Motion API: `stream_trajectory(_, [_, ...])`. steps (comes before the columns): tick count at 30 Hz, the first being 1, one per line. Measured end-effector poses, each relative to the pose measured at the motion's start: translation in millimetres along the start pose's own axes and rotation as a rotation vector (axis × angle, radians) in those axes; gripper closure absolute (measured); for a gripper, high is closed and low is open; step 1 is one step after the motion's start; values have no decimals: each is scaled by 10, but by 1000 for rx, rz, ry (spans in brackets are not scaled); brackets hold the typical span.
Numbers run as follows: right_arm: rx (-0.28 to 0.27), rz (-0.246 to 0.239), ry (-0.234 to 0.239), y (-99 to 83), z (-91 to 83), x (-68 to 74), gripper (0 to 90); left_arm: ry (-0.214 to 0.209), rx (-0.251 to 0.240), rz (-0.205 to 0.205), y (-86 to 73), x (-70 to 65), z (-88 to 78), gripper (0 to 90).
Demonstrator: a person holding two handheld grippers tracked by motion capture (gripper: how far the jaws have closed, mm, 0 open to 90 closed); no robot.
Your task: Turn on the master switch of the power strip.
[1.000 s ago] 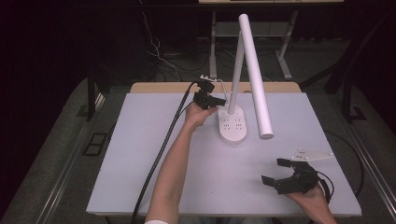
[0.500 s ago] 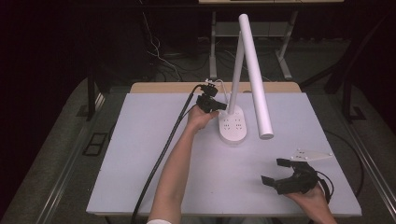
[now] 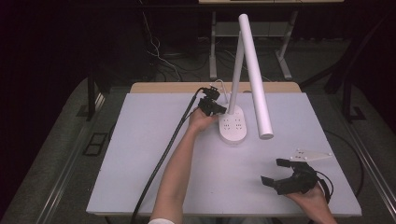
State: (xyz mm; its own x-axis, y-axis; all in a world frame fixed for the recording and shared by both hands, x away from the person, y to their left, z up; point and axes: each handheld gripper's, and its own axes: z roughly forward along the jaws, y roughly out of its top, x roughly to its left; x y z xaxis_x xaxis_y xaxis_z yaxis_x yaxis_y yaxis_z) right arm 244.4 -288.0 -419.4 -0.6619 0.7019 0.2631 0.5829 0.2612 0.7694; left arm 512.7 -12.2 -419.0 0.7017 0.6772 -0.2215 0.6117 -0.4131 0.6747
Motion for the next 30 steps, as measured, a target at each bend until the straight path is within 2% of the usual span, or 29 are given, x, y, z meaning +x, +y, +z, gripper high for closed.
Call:
stream_trajectory(3, [5, -2, 1, 2, 11, 4, 2, 21, 7, 20, 4, -19, -7, 899])
stream_trajectory(8, [7, -13, 2, 3, 21, 13, 2, 8, -4, 16, -15, -9, -2, 900])
stream_trajectory(10, [10, -11, 2, 2, 23, 17, 2, 9, 10, 26, -8, -11, -8, 900])
stream_trajectory(17, [7, -10, 3, 2, 4, 16, 2, -4, 24, 13, -8, 17, -4, 900])
stream_trajectory(19, [3, -11, 2, 3, -3, 11, 2, -27, 1, -19, -22, 43, 9, 900])
stream_trajectory(20, [2, -8, 0, 2, -9, 11, 2, -33, -17, -49, -31, 42, 21, 900])
stream_trajectory(22, [1, -7, -1, 1, -18, 6, 2, -41, -18, -71, -27, 48, 25, 900])
stream_trajectory(25, [4, -5, -1, -1, -11, -3, 2, -59, -15, -72, -31, 52, 32, 900])
stream_trajectory(26, [4, -5, -1, 0, -11, -3, 2, -61, 4, -52, -32, 66, 18, 900])
stream_trajectory(30, [0, -6, -4, 4, -22, 6, 2, -48, 20, -49, -22, 43, 14, 900])
